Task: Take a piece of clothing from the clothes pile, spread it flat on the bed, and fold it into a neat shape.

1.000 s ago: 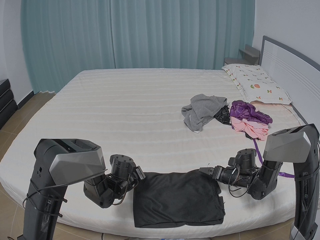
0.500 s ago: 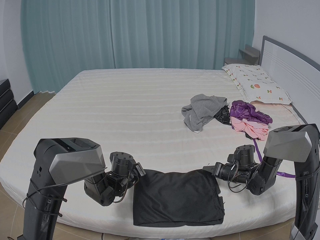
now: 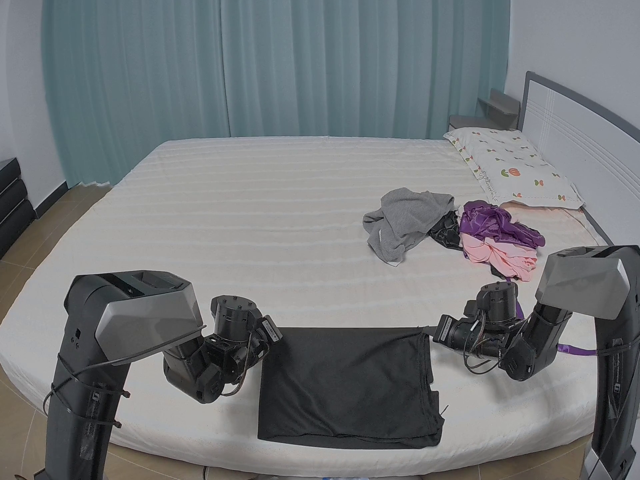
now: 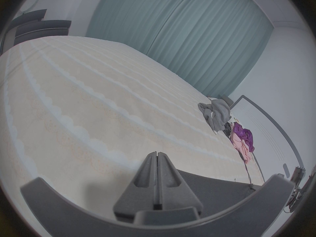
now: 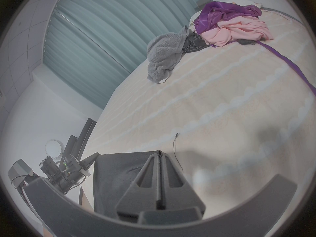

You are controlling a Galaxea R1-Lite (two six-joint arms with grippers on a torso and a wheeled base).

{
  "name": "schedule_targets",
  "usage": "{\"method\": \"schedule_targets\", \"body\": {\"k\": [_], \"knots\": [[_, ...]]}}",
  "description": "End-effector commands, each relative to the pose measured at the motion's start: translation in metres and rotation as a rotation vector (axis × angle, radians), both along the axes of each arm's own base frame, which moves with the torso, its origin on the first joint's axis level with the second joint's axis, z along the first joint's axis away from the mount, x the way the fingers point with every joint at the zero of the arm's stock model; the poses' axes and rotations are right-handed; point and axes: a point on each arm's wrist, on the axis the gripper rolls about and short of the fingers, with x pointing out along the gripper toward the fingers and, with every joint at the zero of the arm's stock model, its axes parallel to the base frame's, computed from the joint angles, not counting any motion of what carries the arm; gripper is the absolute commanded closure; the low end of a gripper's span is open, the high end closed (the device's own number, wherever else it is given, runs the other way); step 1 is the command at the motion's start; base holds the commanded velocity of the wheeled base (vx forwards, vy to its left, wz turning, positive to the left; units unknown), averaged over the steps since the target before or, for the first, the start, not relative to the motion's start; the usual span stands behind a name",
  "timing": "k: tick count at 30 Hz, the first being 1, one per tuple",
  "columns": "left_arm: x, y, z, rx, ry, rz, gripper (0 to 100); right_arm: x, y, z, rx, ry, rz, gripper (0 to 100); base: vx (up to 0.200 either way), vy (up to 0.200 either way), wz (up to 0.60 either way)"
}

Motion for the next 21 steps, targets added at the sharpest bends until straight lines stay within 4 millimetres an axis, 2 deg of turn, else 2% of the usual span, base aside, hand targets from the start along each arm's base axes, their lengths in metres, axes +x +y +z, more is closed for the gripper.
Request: {"method": "schedule_targets", "body": {"k": [1,13,14,15,16,21], "knots": [[0.0026,0.0016,-0.0047,0.002,0.004,0.007,100,0.0058,-0.0012,0.0021,0.004,-0.015,-0.008,100,0.0,0.0,0.0],[0.0063,-0.0006,-0.0135,0.011,0.006,0.005,100,0.0104,0.0018,-0.0052,-0.007,0.025,-0.003,100,0.0,0.0,0.0],[0.0055,-0.0017,-0.0133,0.01,0.008,0.0,0,0.0078,0.0041,-0.0063,-0.008,0.033,0.006,100,0.0,0.0,0.0],[0.0053,-0.0023,-0.0133,0.01,0.008,-0.002,0,0.0075,0.0041,-0.0059,-0.008,0.033,0.006,100,0.0,0.0,0.0],[0.0053,-0.0023,-0.0133,0.01,0.008,-0.002,0,0.0075,0.0041,-0.0059,-0.008,0.033,0.006,0,0.0,0.0,0.0],[0.0049,-0.0014,-0.012,0.004,0.008,0.003,0,0.0062,0.002,0.0014,0.005,0.02,-0.001,0,0.0,0.0,0.0]]}}
